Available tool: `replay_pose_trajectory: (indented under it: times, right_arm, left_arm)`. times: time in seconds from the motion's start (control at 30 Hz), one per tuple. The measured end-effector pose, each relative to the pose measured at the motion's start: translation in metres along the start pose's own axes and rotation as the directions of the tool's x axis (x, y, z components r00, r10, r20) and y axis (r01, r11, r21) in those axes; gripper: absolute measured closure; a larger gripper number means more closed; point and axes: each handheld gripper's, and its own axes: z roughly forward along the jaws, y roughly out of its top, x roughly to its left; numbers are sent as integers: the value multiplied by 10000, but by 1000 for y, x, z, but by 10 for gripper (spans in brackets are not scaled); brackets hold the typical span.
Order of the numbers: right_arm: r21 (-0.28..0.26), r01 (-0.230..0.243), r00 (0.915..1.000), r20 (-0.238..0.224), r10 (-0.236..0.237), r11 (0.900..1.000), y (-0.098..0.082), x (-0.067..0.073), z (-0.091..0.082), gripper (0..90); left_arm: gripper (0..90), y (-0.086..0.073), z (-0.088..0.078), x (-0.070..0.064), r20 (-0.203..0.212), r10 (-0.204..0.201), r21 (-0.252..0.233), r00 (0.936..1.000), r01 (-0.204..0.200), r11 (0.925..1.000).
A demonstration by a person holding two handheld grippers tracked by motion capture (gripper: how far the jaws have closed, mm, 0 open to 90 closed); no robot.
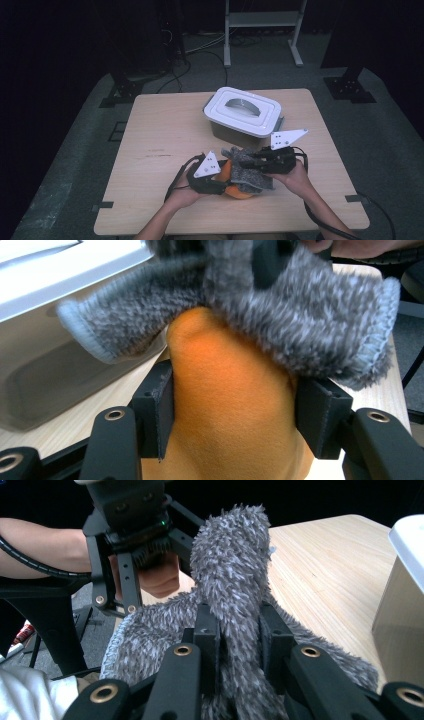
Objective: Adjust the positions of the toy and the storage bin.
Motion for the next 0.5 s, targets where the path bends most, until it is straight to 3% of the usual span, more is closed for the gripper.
replay_pose_trajectory:
  times: [0.2,0.3,0.4,0.5]
  right_arm:
    - [276,-328,9995,26,328,9991,-20,-2,-1,745]
    - [277,-454,9990,-6,455,9986,-31,-1,-5,745]
    - [222,-566,9984,-4,567,9981,-35,0,-9,745]
    - [249,-619,9981,32,618,9978,-38,0,-14,745]
  left_arm:
    - [349,-8,0,-2,203,-77,-34,9998,78,10000]
    - [259,-8,2,-3,370,43,-202,9993,-36,9998]
    - [156,-10,2,2,285,5,-404,9996,6,9992]
    - [102,-16,4,10,712,-245,-693,9972,295,9972]
